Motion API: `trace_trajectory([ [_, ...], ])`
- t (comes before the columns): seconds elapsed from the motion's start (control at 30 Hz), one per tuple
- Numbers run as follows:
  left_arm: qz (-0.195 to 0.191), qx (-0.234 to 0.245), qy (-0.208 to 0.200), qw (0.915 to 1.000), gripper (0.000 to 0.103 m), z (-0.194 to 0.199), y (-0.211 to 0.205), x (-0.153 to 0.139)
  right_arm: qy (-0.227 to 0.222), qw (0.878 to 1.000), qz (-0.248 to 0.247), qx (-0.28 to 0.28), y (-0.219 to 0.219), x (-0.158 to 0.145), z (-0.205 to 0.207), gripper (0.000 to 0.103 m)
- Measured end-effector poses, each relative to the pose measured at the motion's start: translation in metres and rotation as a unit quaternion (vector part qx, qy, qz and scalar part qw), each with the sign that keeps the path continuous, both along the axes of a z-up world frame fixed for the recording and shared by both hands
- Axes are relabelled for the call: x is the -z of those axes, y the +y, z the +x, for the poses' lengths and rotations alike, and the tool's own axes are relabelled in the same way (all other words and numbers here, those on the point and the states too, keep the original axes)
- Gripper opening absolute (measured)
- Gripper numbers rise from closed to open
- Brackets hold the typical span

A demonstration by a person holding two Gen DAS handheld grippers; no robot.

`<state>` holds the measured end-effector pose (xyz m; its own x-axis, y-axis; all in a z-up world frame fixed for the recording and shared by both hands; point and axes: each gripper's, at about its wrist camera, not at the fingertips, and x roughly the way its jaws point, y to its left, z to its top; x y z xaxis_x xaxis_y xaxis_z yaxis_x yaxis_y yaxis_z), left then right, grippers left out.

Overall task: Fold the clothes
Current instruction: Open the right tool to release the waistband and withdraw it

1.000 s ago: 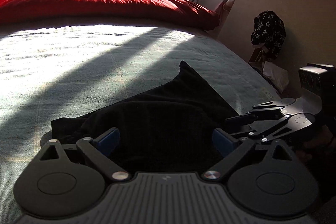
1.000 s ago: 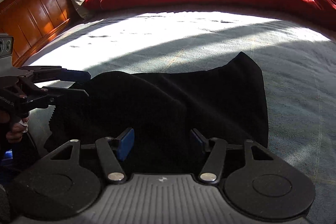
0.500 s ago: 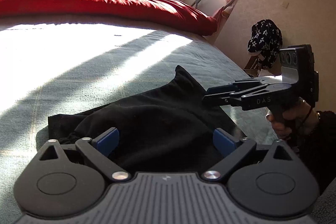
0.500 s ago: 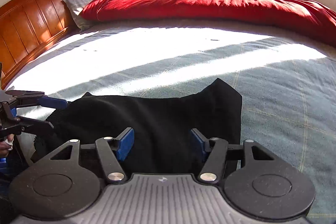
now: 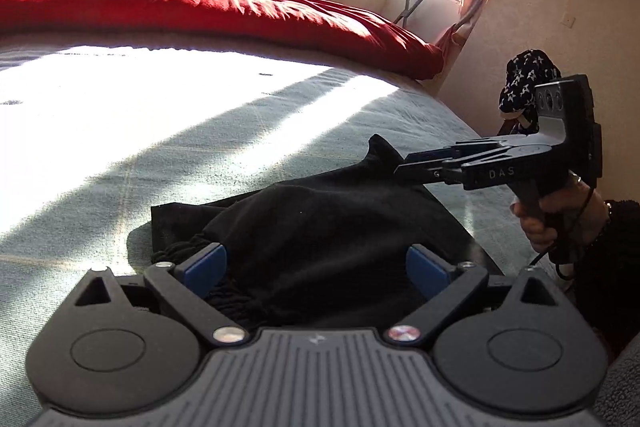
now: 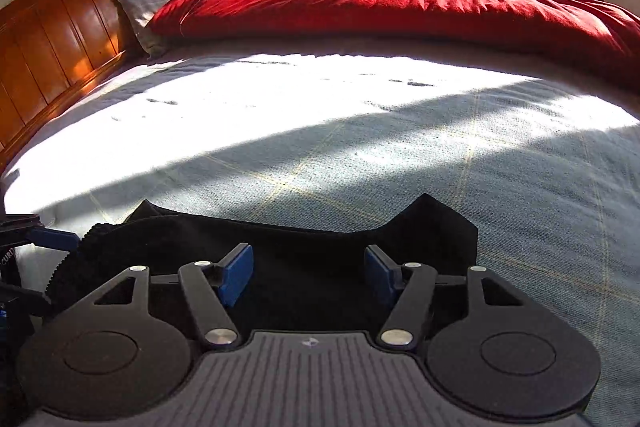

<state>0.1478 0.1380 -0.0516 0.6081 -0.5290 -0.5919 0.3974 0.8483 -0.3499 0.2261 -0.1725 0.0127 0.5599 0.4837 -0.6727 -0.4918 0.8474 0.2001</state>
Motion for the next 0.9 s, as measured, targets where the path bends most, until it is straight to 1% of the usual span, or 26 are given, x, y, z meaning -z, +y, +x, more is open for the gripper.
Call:
trace_trajectory([
  [0.03, -0.004, 0.003, -0.003, 1.0, 0.097, 0.006, -0.003, -0.001, -0.004, 1.0, 0.002, -0.021, 0.008, -0.004, -0.011, 0.068],
  [0.13, -0.016, 0.021, -0.01, 0.9996, 0.096, 0.021, -0.014, 0.0, 0.003, 0.998, 0.003, -0.061, 0.027, -0.004, -0.035, 0.068],
  [0.2, -0.022, 0.041, -0.006, 0.9989, 0.097, 0.029, -0.024, 0.005, 0.016, 0.996, 0.006, -0.083, 0.037, 0.001, -0.048, 0.068],
  [0.27, -0.03, 0.055, 0.004, 0.998, 0.097, 0.039, -0.031, 0.015, 0.022, 0.995, -0.002, -0.099, 0.045, 0.01, -0.062, 0.068],
  [0.33, -0.011, 0.034, 0.022, 0.9991, 0.097, 0.049, -0.034, 0.027, 0.035, 0.994, -0.008, -0.106, 0.048, 0.02, -0.074, 0.068],
  [0.37, 0.008, 0.018, 0.036, 0.9991, 0.096, 0.055, -0.034, 0.034, 0.04, 0.994, -0.009, -0.106, 0.047, 0.024, -0.08, 0.068],
  [0.4, 0.013, 0.006, 0.043, 0.999, 0.096, 0.057, -0.032, 0.038, 0.046, 0.993, -0.005, -0.106, 0.046, 0.026, -0.085, 0.069],
  [0.43, 0.007, 0.001, 0.045, 0.9989, 0.096, 0.056, -0.029, 0.038, 0.05, 0.993, 0.003, -0.105, 0.043, 0.027, -0.09, 0.07],
  [0.5, -0.002, 0.004, 0.044, 0.999, 0.096, 0.053, -0.029, 0.03, 0.05, 0.994, 0.01, -0.101, 0.035, 0.023, -0.099, 0.07],
  [0.6, 0.006, 0.025, 0.014, 0.9996, 0.096, 0.042, -0.041, 0.006, 0.037, 0.995, 0.023, -0.092, 0.017, 0.009, -0.11, 0.07],
  [0.67, -0.002, 0.052, -0.001, 0.9987, 0.097, 0.038, -0.055, -0.005, 0.03, 0.997, 0.031, -0.068, 0.0, 0.004, -0.113, 0.072],
  [0.73, -0.013, 0.08, -0.006, 0.9967, 0.097, 0.038, -0.073, -0.01, 0.022, 0.998, 0.039, -0.042, -0.017, 0.0, -0.116, 0.073],
  [0.8, -0.021, 0.107, -0.007, 0.994, 0.097, 0.039, -0.095, -0.009, 0.025, 0.998, 0.049, -0.012, -0.034, 0.003, -0.115, 0.073],
  [0.87, -0.027, 0.122, 0.014, 0.9921, 0.097, 0.044, -0.112, 0.001, 0.028, 0.998, 0.058, 0.018, -0.05, 0.007, -0.115, 0.073],
  [0.9, -0.022, 0.123, 0.026, 0.9919, 0.097, 0.048, -0.119, 0.009, 0.03, 0.997, 0.062, 0.029, -0.057, 0.009, -0.116, 0.073],
])
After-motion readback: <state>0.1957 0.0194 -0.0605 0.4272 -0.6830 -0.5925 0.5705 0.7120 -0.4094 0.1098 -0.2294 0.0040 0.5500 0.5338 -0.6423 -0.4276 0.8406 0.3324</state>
